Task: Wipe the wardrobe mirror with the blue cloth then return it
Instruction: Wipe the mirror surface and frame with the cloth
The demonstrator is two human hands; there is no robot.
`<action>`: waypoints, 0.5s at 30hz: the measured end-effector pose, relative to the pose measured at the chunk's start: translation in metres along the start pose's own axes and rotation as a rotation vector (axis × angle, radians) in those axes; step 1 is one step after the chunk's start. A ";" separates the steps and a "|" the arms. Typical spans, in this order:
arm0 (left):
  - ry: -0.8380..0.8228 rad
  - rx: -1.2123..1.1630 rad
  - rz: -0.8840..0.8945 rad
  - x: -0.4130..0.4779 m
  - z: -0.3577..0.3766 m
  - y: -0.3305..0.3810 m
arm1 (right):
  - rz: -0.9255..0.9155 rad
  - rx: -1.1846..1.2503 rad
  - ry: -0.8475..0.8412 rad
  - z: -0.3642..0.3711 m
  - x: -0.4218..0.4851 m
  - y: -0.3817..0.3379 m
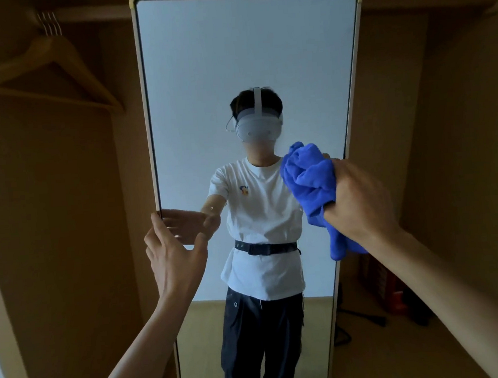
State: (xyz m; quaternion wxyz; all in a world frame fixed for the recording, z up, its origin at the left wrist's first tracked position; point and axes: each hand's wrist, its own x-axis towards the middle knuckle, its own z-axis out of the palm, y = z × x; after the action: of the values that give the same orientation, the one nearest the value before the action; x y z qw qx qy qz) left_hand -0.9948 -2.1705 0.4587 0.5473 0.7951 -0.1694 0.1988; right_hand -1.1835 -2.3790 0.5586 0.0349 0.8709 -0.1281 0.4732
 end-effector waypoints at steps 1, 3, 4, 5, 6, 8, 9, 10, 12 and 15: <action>-0.003 -0.012 0.001 0.002 -0.002 -0.001 | 0.041 0.028 0.049 0.001 0.001 0.000; -0.012 -0.039 0.013 0.008 -0.007 -0.003 | 0.154 0.059 0.160 0.002 0.003 -0.001; -0.019 -0.052 0.022 0.011 -0.009 -0.003 | 0.210 0.064 0.198 0.003 0.004 -0.002; -0.029 -0.062 0.032 0.014 -0.010 -0.004 | 0.254 0.057 0.226 0.003 0.005 -0.003; -0.042 -0.070 0.043 0.016 -0.011 -0.004 | 0.286 0.041 0.252 0.004 0.007 -0.004; -0.070 -0.088 0.071 0.019 -0.012 -0.004 | 0.337 0.008 0.294 0.006 0.009 -0.005; -0.084 -0.100 0.084 0.020 -0.012 -0.004 | 0.364 -0.007 0.303 0.007 0.010 -0.005; -0.096 -0.114 0.092 0.021 -0.012 -0.003 | 0.394 -0.018 0.316 0.008 0.010 -0.005; -0.117 -0.135 0.108 0.023 -0.013 -0.005 | 0.441 -0.016 0.366 0.011 0.011 -0.006; -0.135 -0.134 0.129 0.023 -0.015 -0.010 | 0.454 0.031 0.424 0.016 0.014 -0.013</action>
State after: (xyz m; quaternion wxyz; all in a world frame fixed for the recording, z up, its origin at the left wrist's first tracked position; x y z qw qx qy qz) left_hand -0.9724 -2.1541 0.4670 0.5727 0.7558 -0.2694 0.1679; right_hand -1.1600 -2.3724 0.5621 -0.0590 0.7023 -0.3021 0.6419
